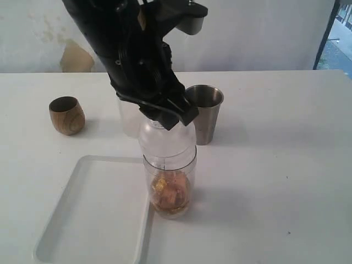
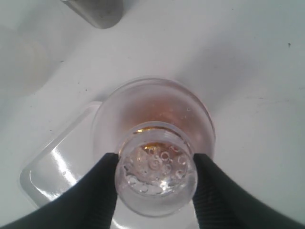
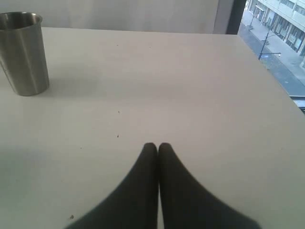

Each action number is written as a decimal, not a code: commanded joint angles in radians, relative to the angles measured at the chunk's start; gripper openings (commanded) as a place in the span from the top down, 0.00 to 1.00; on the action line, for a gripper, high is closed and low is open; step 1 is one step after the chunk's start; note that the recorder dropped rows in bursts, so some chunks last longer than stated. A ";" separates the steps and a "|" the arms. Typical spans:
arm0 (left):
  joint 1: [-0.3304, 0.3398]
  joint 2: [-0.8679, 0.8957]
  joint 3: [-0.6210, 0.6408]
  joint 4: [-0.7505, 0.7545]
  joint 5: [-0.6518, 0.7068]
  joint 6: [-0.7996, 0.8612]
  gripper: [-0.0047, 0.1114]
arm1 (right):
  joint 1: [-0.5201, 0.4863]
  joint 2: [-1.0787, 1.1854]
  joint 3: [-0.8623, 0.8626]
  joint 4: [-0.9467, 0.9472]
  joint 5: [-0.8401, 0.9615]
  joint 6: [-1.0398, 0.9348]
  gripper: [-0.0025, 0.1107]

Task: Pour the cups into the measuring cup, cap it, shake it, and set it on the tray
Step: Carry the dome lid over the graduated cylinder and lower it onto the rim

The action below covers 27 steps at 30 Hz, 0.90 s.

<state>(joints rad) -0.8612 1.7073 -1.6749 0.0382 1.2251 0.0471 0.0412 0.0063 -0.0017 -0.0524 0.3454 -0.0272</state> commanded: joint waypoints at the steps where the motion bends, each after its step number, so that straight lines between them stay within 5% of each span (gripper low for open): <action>1: 0.001 0.013 -0.010 -0.011 -0.004 0.003 0.96 | -0.005 -0.006 0.002 0.000 -0.003 0.005 0.98; 27: 0.001 0.052 -0.010 -0.021 -0.004 0.006 0.96 | -0.005 -0.006 0.002 0.000 -0.003 0.005 0.98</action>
<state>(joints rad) -0.8612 1.7464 -1.6848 0.0281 1.2048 0.0528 0.0412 0.0063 -0.0017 -0.0524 0.3454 -0.0272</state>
